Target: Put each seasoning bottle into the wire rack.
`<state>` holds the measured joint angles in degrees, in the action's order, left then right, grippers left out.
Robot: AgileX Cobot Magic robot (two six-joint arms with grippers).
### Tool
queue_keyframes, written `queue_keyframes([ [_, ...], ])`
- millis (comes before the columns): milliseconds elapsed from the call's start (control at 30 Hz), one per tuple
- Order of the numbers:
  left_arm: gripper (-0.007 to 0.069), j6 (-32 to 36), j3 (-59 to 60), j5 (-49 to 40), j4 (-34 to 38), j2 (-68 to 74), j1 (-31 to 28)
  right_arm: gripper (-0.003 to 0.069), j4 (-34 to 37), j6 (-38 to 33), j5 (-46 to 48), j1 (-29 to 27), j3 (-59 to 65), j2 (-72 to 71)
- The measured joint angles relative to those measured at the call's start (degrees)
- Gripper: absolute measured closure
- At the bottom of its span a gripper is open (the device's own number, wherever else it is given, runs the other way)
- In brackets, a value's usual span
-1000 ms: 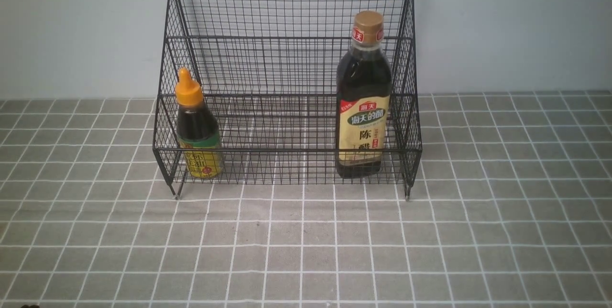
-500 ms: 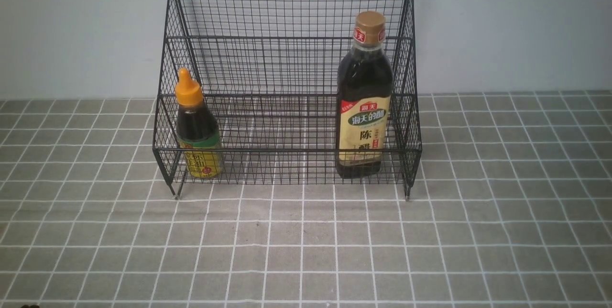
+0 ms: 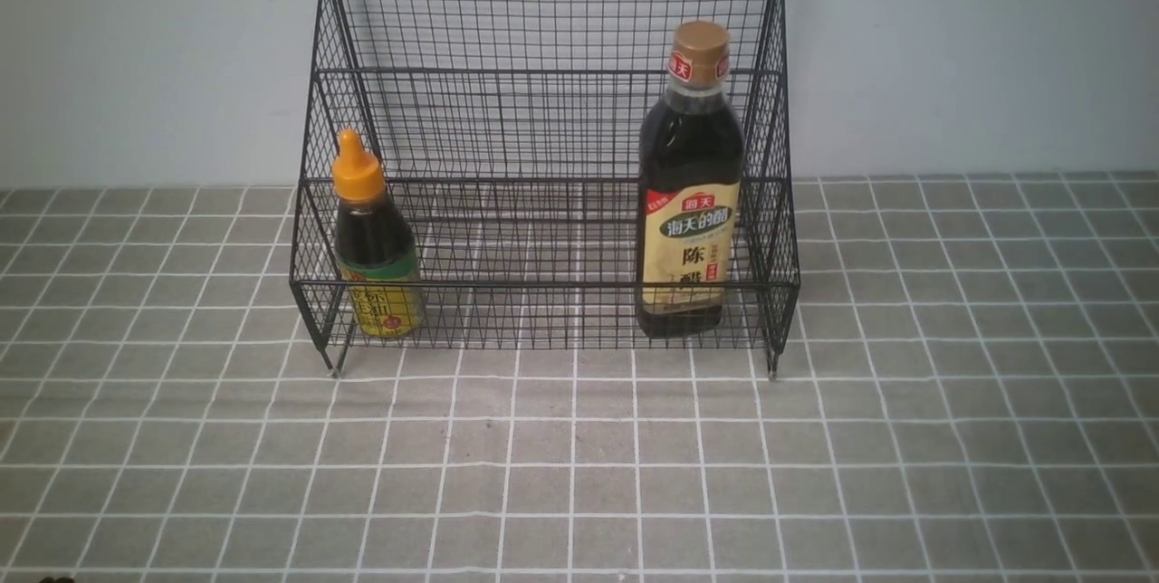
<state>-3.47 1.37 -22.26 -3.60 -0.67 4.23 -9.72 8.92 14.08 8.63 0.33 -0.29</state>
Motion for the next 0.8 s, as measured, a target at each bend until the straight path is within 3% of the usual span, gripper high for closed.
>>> queue_keyframes([
  [233, 0.0631, 0.0, 0.0, 0.1, 0.0, 0.0, 0.0, 0.0672, 0.0, 7.5, 6.4, -5.0, 1.1, -0.4],
  [800, 0.0631, 0.0, 0.0, 0.1, 0.0, 0.0, 0.0, 0.0672, 0.0, 8.2, 6.6, -5.2, 1.0, -0.4],
])
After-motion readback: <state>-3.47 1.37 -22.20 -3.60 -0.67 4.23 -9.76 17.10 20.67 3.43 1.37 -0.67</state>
